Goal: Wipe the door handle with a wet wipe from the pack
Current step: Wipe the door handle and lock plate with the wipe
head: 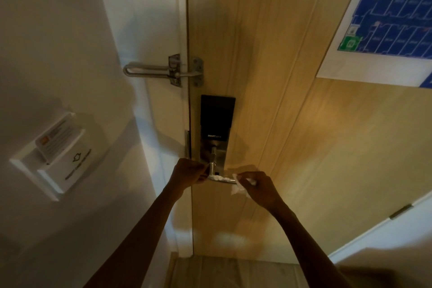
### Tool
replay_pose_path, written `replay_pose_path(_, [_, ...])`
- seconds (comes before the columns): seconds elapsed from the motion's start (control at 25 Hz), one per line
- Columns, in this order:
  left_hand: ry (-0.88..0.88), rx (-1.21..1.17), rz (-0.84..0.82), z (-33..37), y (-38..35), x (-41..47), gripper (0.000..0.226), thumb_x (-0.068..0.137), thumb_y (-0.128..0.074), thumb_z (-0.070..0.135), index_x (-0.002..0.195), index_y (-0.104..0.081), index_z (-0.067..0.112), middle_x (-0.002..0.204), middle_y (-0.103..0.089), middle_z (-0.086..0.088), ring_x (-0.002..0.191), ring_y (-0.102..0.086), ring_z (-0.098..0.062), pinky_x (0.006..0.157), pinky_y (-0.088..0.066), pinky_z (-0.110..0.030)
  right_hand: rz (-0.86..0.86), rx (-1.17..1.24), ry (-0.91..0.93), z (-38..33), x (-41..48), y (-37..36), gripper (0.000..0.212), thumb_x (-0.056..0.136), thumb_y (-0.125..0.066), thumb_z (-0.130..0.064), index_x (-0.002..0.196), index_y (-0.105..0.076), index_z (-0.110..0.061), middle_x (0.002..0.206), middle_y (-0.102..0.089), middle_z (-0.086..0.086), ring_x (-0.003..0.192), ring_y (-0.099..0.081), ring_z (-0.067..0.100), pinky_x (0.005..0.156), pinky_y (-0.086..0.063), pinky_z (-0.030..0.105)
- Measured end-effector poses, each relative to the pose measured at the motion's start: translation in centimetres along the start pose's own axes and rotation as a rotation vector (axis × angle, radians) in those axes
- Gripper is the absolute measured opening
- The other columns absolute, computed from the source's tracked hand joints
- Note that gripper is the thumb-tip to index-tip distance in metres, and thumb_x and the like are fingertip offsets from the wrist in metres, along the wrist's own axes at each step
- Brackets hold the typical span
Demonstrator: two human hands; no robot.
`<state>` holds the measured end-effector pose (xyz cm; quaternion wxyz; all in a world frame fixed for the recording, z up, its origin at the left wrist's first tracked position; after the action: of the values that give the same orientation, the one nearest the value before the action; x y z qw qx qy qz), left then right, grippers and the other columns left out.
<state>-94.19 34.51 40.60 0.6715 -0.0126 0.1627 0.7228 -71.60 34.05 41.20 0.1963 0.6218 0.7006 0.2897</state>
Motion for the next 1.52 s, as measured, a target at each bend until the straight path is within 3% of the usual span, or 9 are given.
replay_pose_path(0.16, [0.033, 0.013, 0.01, -0.2, 0.1, 0.4, 0.016, 0.08, -0.075, 0.021, 0.079, -0.072, 0.006, 0.062, -0.073, 0.002, 0.058, -0.071, -0.009, 0.05, -0.052, -0.014, -0.099, -0.004, 0.03, -0.3, 0.1, -0.4, 0.026, 0.093, -0.059, -0.03, 0.111, -0.069, -0.014, 0.104, -0.066, -0.002, 0.093, -0.061, 0.01, 0.07, -0.04, 0.008])
replay_pose_path(0.28, [0.032, 0.025, 0.007, -0.2, 0.1, 0.5, 0.01, 0.079, -0.074, 0.012, 0.08, -0.074, 0.003, 0.067, -0.073, -0.005, 0.064, -0.072, -0.015, 0.057, -0.056, -0.019, -0.075, -0.011, 0.08, 0.4, 0.0, 1.3, 0.022, 0.089, -0.066, -0.025, 0.106, -0.072, -0.012, 0.1, -0.069, 0.004, 0.088, -0.065, 0.015, 0.071, -0.045, 0.018])
replay_pose_path(0.4, [0.042, -0.028, 0.0, 0.1, 0.1, 0.4, 0.001, 0.077, -0.074, 0.004, 0.078, -0.073, 0.004, 0.073, -0.073, -0.01, 0.065, -0.072, -0.016, 0.066, -0.06, -0.026, -0.037, -0.074, 0.107, -0.9, 0.7, 1.6, 0.019, 0.088, -0.067, -0.025, 0.099, -0.074, -0.012, 0.097, -0.069, -0.001, 0.084, -0.063, 0.009, 0.069, -0.041, 0.008])
replay_pose_path(0.6, [0.143, -0.072, -0.058, -0.2, -0.1, 1.0, 0.02, 0.075, -0.076, 0.003, 0.093, -0.069, -0.003, 0.089, -0.072, -0.018, 0.082, -0.072, -0.029, 0.085, -0.058, -0.04, -0.132, -0.132, 0.102, -1.9, 0.0, -0.2, 0.025, 0.094, -0.056, -0.031, 0.099, -0.074, -0.014, 0.09, -0.072, 0.001, 0.078, -0.066, 0.009, 0.067, -0.044, 0.009])
replay_pose_path(0.76, [0.167, -0.061, -0.097, -0.1, 0.1, 1.1, 0.025, 0.074, -0.077, 0.005, 0.095, -0.068, -0.002, 0.088, -0.072, -0.016, 0.082, -0.072, -0.027, 0.083, -0.059, -0.037, -0.009, -0.128, 0.093, -2.0, 1.0, 3.1, 0.028, 0.093, -0.058, -0.031, 0.074, -0.073, -0.015, 0.077, -0.071, -0.006, 0.07, -0.065, 0.003, 0.066, -0.045, 0.01])
replay_pose_path(0.96, [0.157, -0.031, -0.14, 0.2, 0.1, 1.4, 0.018, 0.072, -0.079, 0.007, 0.086, -0.069, 0.006, 0.088, -0.073, -0.015, 0.078, -0.073, -0.024, 0.071, -0.061, -0.03, -0.008, -0.185, 0.238, -6.3, 0.3, -1.2, 0.03, 0.098, -0.047, -0.03, 0.098, -0.071, -0.011, 0.092, -0.071, 0.007, 0.079, -0.066, 0.018, 0.064, -0.042, 0.019])
replay_pose_path(1.12, [0.136, 0.012, -0.147, 0.3, 0.0, 1.7, 0.024, 0.071, -0.081, 0.01, 0.091, -0.068, 0.008, 0.088, -0.074, -0.013, 0.079, -0.074, -0.024, 0.07, -0.061, -0.03, 0.036, -0.213, 0.23, -6.6, -0.6, -2.0, 0.03, 0.095, -0.053, -0.036, 0.1, -0.074, -0.015, 0.09, -0.074, 0.005, 0.074, -0.064, 0.012, 0.061, -0.042, 0.016])
replay_pose_path(1.32, [0.084, -0.007, -0.197, 0.6, -0.4, 1.6, 0.016, 0.076, -0.076, 0.005, 0.091, -0.071, 0.004, 0.097, -0.074, -0.015, 0.086, -0.073, -0.026, 0.077, -0.06, -0.036, -0.093, -0.251, 0.183, -3.9, 0.1, 0.7, 0.023, 0.086, -0.068, -0.02, 0.108, -0.073, -0.013, 0.108, -0.073, 0.006, 0.096, -0.067, 0.019, 0.082, -0.048, 0.025])
replay_pose_path(1.52, [0.036, -0.014, -0.223, 0.4, -0.5, 2.0, 0.019, 0.076, -0.073, -0.002, 0.095, -0.07, -0.002, 0.105, -0.071, -0.022, 0.096, -0.07, -0.033, 0.09, -0.055, -0.045, -0.054, -0.296, 0.212, -5.4, 0.0, -1.4, 0.024, 0.09, -0.064, -0.028, 0.106, -0.073, -0.013, 0.099, -0.074, 0.007, 0.083, -0.067, 0.016, 0.068, -0.043, 0.018])
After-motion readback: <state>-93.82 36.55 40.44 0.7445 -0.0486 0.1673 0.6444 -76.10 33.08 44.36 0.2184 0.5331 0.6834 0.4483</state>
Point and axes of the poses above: each hand's wrist, its own x-axis towards the middle knuckle, its own y-axis out of the back of the hand, z = x × y, the point moved 10 cm from there along x, towards the middle knuckle
